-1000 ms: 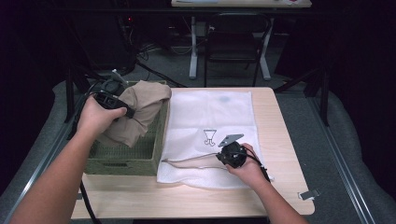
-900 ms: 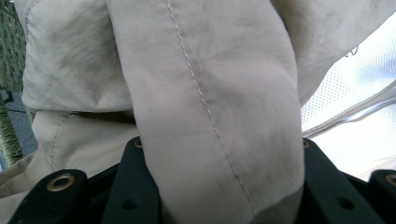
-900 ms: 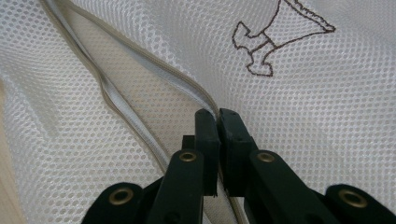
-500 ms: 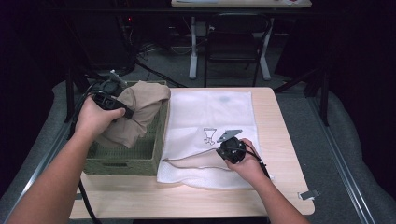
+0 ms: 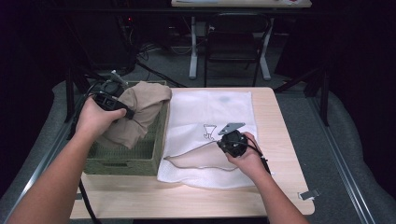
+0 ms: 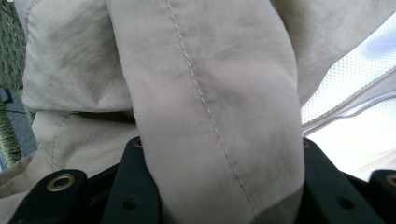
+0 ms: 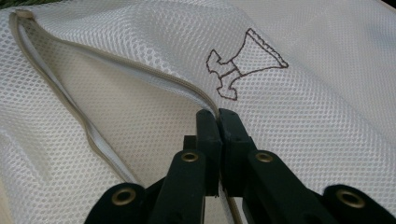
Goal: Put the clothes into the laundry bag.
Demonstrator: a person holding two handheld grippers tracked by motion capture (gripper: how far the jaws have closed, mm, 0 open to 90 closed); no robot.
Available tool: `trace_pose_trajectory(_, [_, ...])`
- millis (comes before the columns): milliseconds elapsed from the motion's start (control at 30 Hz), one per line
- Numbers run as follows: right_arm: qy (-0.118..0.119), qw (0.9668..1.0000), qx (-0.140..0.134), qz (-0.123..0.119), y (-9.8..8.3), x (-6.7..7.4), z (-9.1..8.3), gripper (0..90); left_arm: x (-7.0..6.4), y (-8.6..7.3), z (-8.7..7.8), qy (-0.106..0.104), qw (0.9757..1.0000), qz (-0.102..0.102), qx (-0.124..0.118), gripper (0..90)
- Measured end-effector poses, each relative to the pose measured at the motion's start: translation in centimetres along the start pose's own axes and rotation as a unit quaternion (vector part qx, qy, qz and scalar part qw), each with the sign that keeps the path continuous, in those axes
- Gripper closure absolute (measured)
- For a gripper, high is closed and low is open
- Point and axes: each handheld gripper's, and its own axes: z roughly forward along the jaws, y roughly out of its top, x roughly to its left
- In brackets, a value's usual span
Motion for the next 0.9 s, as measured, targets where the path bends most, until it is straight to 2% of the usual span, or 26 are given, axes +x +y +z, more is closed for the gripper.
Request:
trace_pose_trajectory(167, [-0.003,1.0000,0.002,-0.004,0.6,-0.4,0.0,88.1,0.0,0.0,0.2,0.000,1.0000,-0.001,0.000,64.0])
trace_pose_trajectory(300, [0.001,1.0000,0.001,0.002,0.9,-0.7,0.0,88.1,-0.1,-0.1,0.2,-0.001,1.0000,-0.001,0.001,64.0])
trace_pose_trajectory(600, [0.000,0.9998,-0.012,0.013,1.9,-1.6,-0.9,88.1,-0.2,-0.4,0.0,-0.003,1.0000,0.000,0.000,63.9])
trace_pose_trajectory(900, [0.000,0.9996,-0.025,0.014,3.0,-1.9,-1.8,88.1,-0.3,-0.8,-0.1,-0.003,1.0000,0.003,0.002,63.9])
